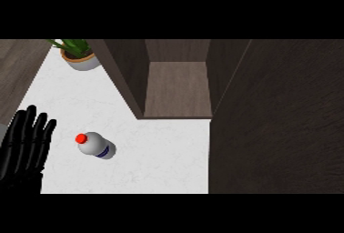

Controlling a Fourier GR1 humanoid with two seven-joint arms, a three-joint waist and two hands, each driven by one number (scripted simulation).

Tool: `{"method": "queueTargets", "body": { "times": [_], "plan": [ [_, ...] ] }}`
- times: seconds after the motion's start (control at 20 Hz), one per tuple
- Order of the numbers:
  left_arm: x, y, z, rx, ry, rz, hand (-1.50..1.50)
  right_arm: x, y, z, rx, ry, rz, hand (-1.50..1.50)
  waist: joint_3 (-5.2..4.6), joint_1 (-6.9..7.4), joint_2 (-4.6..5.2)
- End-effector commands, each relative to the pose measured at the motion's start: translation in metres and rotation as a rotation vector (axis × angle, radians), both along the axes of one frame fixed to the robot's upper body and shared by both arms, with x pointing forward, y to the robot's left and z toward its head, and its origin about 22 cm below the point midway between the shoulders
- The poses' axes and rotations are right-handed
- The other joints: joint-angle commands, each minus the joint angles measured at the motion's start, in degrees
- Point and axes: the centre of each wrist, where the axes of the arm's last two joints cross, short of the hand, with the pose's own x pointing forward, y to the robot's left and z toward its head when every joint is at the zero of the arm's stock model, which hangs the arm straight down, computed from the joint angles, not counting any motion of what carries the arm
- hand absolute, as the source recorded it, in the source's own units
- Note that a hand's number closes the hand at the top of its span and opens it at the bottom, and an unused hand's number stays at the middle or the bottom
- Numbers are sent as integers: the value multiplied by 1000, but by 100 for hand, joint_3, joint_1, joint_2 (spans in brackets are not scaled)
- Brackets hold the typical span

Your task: Pick up the bottled water, place it into the cabinet and close the cabinet

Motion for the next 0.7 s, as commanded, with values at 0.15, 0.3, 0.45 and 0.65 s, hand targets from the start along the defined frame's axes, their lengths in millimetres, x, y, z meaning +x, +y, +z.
{"method": "queueTargets", "body": {
  "times": [0.15, 0.3, 0.45, 0.65],
  "plan": [
    [-7, -9, -30, 35, 56, 43, -150, -32, -4, 22, -13, -33, 5, -150, -3, -4, 2],
    [-10, -6, -31, 46, 49, 79, -150, -33, -1, 24, -9, -23, -1, -150, -5, 14, 4],
    [-14, -1, -37, 0, 43, 107, -150, -42, 0, 26, 5, -25, -24, -150, -6, 3, -3],
    [8, 1, -66, 34, 70, 157, -150, -38, 1, 8, -2, -28, -10, -150, -4, -20, 7]
  ]
}}
